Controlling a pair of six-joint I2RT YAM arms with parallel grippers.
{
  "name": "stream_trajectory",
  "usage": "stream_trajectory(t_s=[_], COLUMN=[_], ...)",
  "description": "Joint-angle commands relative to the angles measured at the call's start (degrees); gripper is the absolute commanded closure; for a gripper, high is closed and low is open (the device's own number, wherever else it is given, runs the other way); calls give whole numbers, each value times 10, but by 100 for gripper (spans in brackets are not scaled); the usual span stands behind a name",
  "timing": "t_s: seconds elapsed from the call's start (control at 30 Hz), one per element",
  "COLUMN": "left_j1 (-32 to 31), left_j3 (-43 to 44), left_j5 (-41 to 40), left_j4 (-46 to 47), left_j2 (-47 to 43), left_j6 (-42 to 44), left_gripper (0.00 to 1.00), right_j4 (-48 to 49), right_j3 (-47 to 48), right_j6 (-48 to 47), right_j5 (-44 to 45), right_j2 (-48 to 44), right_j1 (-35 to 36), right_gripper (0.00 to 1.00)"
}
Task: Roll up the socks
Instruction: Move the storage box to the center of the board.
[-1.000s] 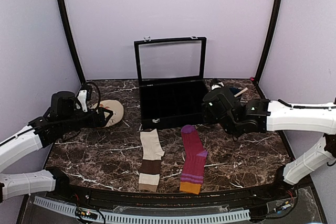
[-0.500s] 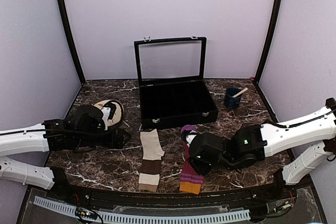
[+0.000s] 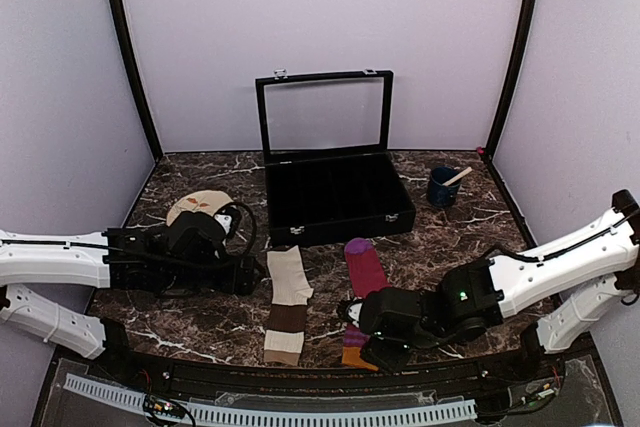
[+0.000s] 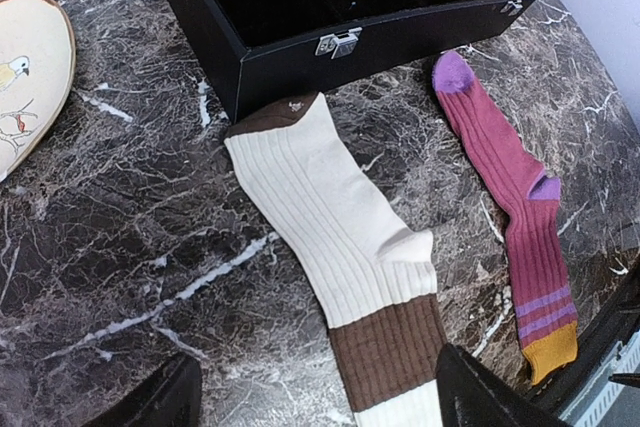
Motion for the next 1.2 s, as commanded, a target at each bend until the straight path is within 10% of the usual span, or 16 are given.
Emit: stream_trajectory(t_s=[0.0,0.57,1.17], left_j1=[-4,77,164], left_j3=[2,80,160], left_j5=[-9,37,63], left_j4=[19,84,115], left_j2=[10,184,312], left_j6=[-9,13,45], left_gripper=[17,21,23], right_j4=[13,39,73], right_j3=[-7,225,361], right_j6=[10,-63,-87], right_j5=[4,41,8], right_j2=[17,217,361], right_j1=[7,-239,-346], right_gripper=[41,52,68])
